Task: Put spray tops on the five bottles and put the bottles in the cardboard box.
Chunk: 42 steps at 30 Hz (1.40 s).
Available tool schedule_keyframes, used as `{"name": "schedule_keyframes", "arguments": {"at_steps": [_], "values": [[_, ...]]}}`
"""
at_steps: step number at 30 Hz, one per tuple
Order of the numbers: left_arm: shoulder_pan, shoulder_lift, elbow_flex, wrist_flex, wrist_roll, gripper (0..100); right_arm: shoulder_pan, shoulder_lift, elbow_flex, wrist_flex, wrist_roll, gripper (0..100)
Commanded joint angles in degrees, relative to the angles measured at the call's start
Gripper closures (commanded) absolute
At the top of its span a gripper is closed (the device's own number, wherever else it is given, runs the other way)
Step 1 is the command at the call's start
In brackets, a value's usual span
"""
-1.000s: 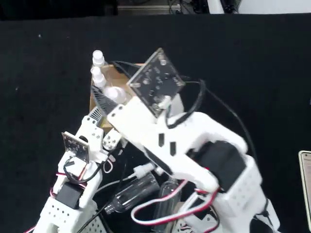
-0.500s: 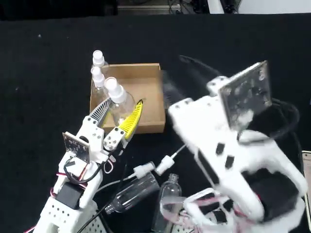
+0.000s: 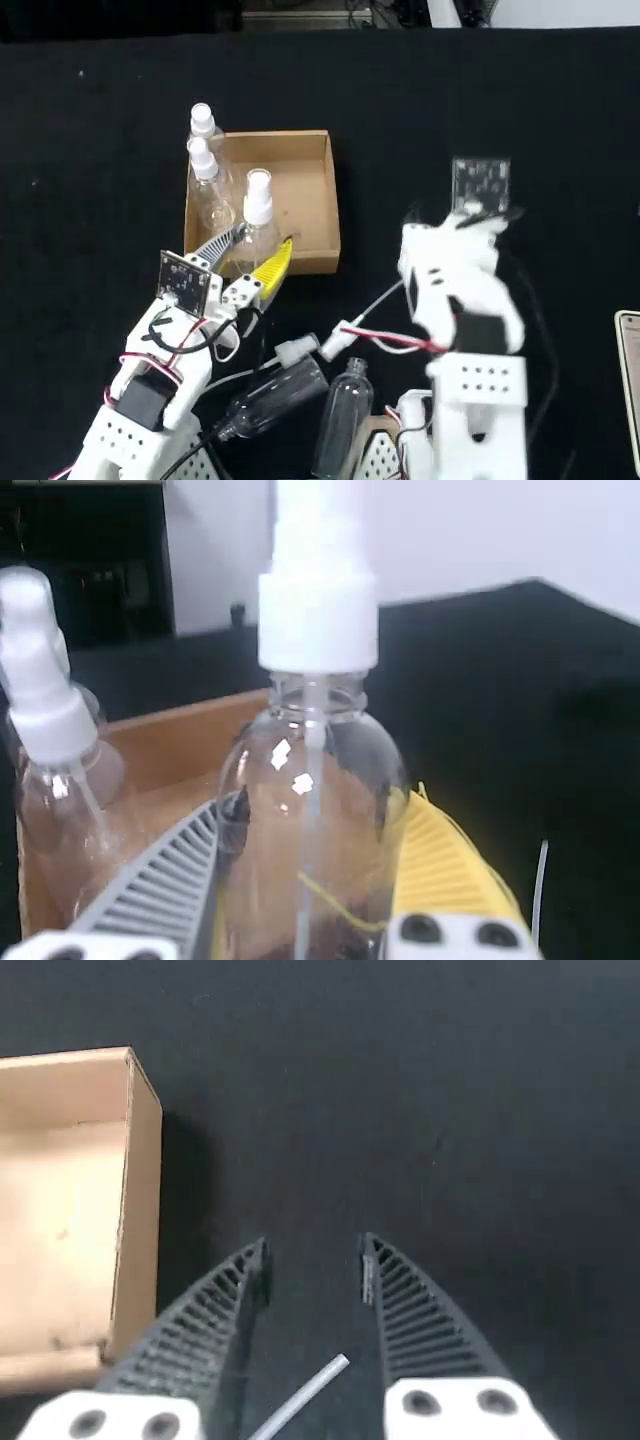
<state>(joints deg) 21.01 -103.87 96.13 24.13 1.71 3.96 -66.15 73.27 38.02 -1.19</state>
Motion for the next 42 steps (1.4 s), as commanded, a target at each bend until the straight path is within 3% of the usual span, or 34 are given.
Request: {"name": "schedule_keyframes", "arguments": {"at_steps": [1, 10, 20, 28, 33, 42], "values": [[-2.9, -0.4, 1.3, -6.8, -0.2, 92, 0.0, -7.1, 8.8, -8.3, -1.8, 88.8], [-20.1, -0.4, 1.3, -21.5, -0.2, 92, -0.1, -22.7, 17.9, -9.1, -1.8, 88.8], [-43.2, 0.2, 1.3, -30.4, 0.3, 92, -1.1, -33.6, 20.7, -3.3, -2.2, 88.6], [-50.9, 2.2, 1.1, -35.0, -0.2, 92, -5.7, -41.8, 20.9, 5.4, -1.8, 88.7], [-55.7, 13.7, -3.8, -43.1, -0.2, 92, -5.7, -42.4, 20.9, 6.4, -1.8, 88.7], [-65.1, 53.0, -25.7, -44.0, -0.2, 92, -5.7, -42.4, 20.9, 6.6, -1.8, 88.7]]}}
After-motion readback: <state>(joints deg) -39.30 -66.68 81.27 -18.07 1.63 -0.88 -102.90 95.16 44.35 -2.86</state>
